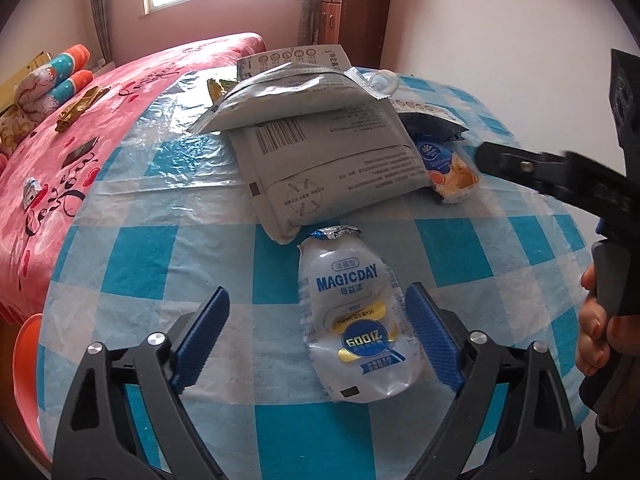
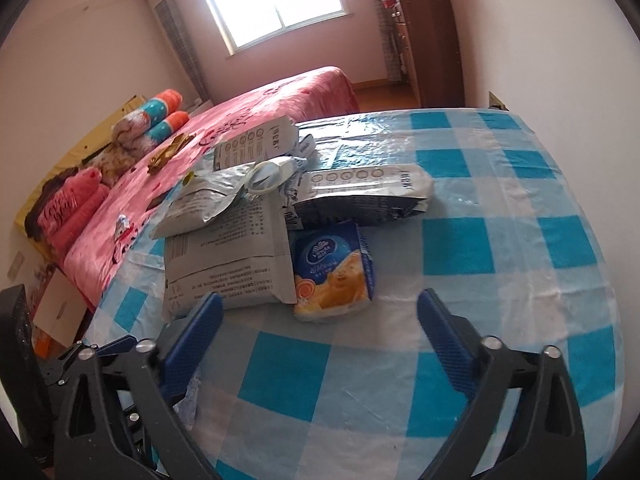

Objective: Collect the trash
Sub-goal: 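Close the left gripper on the white MAGICDAY bottle while the right gripper approaches the tissue pack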

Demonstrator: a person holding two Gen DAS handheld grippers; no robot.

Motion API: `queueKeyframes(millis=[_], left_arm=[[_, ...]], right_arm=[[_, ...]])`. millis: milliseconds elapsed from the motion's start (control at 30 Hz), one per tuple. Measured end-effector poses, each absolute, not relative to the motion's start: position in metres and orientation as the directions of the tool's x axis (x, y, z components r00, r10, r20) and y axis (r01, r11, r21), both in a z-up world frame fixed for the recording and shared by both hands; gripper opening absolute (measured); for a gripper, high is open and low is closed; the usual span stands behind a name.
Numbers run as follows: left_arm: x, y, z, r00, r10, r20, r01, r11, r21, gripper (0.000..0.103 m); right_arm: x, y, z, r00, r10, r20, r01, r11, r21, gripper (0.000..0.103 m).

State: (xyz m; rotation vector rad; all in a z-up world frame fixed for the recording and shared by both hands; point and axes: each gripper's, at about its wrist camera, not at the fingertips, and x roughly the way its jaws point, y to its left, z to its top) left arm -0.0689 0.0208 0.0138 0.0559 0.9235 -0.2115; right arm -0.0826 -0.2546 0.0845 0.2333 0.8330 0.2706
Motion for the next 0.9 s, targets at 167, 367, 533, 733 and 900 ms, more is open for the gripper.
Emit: queueKeyframes(millis=[167, 367, 533, 733, 900], left_arm=[[-0.068, 0.020, 0.012, 0.587, -0.158, -0.794, 0.208, 0.977, -0.041, 0.089], [-0.068, 0.017, 0.012, 0.595, -0.159, -0.788, 0.209, 0.977, -0.039, 0.080], [-0.069, 0.016, 0.013, 0.598, -0.159, -0.786, 0.212, 0.977, -0.036, 0.077], [-0.069, 0.015, 0.012, 0.601, -0.158, -0.783, 0.218, 0.976, -0.029, 0.077], [-0.068, 0.012, 0.007, 0.573, -0.166, -0.803, 0.238, 0.971, -0.032, 0.081]], right_arm=[[-0.073, -0.251, 0.079, 0.630, 0.318, -0.709, -0.160, 0.946, 0.283, 0.079], [-0.066, -0.248, 0.074, 0.616, 0.295, -0.730, -0.158, 0.955, 0.251, 0.078], [-0.059, -0.243, 0.068, 0.609, 0.242, -0.755, -0.149, 0.970, 0.190, 0.078], [-0.056, -0.242, 0.061, 0.607, 0.207, -0.768, -0.158, 0.978, 0.139, 0.078], [-0.054, -0.236, 0.059, 0.599, 0.194, -0.777, -0.179, 0.978, 0.106, 0.078]])
